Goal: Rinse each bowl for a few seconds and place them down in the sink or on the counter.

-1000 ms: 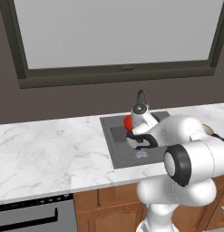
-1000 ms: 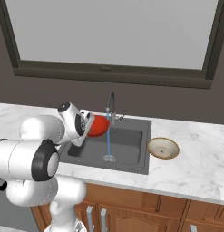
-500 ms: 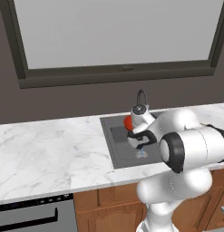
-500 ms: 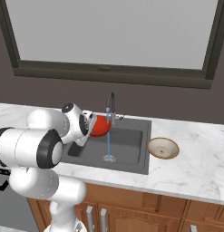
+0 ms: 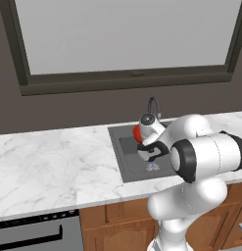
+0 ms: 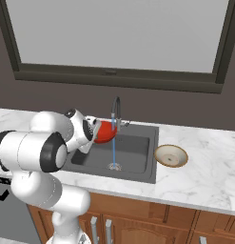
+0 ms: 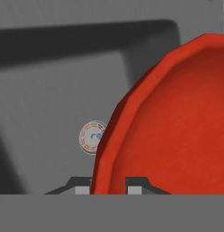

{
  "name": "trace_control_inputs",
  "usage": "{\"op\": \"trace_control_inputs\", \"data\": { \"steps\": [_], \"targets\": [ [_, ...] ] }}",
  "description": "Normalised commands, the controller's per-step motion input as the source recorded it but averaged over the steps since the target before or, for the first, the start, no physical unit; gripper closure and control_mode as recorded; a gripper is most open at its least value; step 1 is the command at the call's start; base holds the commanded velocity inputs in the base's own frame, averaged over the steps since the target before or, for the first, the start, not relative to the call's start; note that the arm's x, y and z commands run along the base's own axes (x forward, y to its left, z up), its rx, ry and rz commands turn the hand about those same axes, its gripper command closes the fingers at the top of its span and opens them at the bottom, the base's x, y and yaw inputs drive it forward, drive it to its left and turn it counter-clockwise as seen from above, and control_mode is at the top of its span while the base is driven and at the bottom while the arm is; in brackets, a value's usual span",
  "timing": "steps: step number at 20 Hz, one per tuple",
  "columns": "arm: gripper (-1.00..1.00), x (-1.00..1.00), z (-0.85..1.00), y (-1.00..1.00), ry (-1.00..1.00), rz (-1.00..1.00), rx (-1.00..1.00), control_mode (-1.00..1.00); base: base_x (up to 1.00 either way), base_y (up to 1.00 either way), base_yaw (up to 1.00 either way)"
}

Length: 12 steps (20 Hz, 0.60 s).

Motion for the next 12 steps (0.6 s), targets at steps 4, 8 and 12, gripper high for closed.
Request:
{"op": "trace_control_inputs", "data": {
  "steps": [4,8,12],
  "targets": [
    [1.0,-0.07,0.08,0.23,-0.05,-0.01,-0.06,-1.0,0.0,0.0,0.0],
    [1.0,-0.03,0.07,0.3,-0.01,0.0,-0.02,-1.0,0.0,0.0,0.0],
    [1.0,0.0,0.06,0.27,0.02,0.0,0.0,-1.0,0.0,0.0,0.0]
  ]
}}
